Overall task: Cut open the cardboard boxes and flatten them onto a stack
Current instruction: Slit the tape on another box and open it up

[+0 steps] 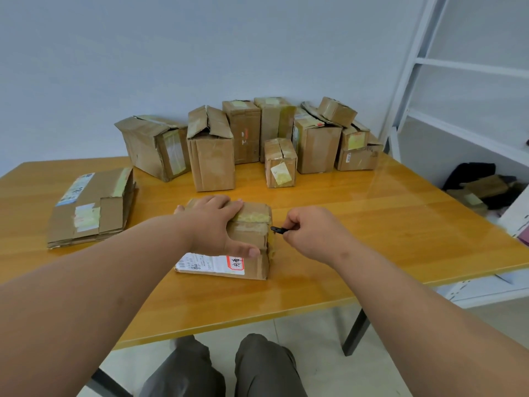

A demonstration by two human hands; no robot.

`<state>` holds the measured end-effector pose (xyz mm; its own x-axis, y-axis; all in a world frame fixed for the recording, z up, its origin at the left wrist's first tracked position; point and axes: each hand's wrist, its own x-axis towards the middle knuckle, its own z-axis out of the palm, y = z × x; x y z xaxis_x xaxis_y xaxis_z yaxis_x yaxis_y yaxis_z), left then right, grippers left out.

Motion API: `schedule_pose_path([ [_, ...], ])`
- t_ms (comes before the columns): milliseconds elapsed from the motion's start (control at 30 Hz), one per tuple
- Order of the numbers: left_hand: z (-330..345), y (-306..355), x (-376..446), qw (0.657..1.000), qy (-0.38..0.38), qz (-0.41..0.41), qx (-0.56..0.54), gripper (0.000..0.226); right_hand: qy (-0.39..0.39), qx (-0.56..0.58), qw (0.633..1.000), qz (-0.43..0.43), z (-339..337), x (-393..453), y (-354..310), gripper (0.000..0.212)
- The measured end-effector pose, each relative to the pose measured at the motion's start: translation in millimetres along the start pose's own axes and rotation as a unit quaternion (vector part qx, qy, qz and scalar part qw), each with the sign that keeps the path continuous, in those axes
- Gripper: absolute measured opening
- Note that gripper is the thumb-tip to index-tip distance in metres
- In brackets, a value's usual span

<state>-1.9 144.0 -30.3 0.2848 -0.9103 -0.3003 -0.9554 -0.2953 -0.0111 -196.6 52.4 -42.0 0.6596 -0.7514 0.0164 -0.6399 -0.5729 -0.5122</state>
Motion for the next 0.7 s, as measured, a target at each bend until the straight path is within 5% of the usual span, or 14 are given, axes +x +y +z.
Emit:
schedule_pose_path([
  [700,2.1,3.1,-1.8,1.0,0.009,-0.015,0.006,0.131,0.039,0.011,0.999,-0.016,5.5,2.7,3.4,0.013],
])
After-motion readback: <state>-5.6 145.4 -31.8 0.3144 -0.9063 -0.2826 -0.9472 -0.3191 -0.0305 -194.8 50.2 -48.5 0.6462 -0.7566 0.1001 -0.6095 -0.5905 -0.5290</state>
